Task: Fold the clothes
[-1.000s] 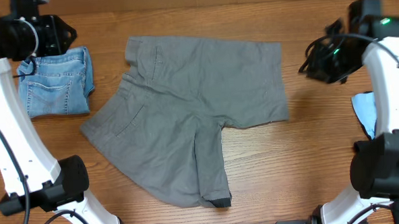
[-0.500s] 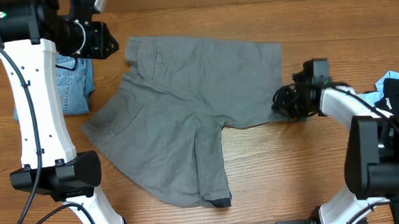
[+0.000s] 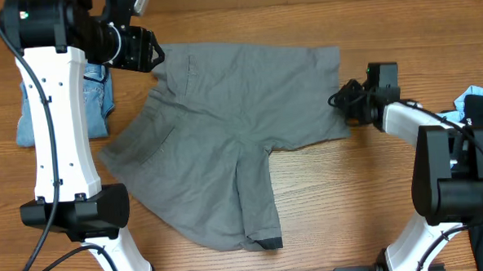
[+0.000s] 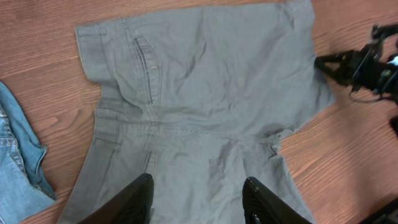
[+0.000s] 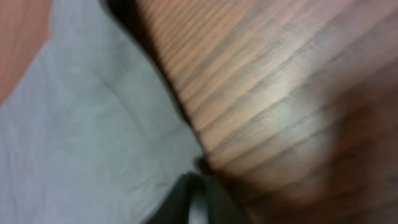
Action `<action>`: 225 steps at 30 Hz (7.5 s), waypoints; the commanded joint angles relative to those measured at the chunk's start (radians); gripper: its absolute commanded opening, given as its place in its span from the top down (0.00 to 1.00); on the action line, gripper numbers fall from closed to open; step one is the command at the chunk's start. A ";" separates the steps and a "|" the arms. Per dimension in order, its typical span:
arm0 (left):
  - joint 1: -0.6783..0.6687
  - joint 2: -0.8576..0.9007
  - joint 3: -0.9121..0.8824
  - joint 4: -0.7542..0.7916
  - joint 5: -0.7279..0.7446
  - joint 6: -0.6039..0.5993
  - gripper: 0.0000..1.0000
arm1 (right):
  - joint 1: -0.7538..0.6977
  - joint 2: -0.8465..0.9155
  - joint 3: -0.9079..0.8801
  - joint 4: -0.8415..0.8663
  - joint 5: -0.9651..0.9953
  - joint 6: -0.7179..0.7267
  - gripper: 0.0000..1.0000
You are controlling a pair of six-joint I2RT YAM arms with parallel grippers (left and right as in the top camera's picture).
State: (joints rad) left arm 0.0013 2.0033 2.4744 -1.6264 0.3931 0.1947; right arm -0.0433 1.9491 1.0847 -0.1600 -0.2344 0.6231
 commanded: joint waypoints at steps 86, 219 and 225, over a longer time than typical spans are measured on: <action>0.014 0.229 -0.009 0.168 -0.149 -0.123 0.75 | 0.453 -0.467 -0.385 -0.475 -0.451 0.321 0.24; -0.023 0.229 -0.009 0.138 -0.167 -0.120 0.66 | 0.669 -0.448 -0.365 -0.308 -0.521 0.777 0.39; -0.023 0.229 -0.009 0.138 -0.167 -0.120 0.66 | 0.669 -0.448 -0.365 -0.285 -0.445 0.862 0.44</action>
State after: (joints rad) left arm -0.0139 2.2536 2.4439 -1.4868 0.2276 0.0589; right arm 0.6289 1.5002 0.7013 -0.4557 -0.7578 1.4204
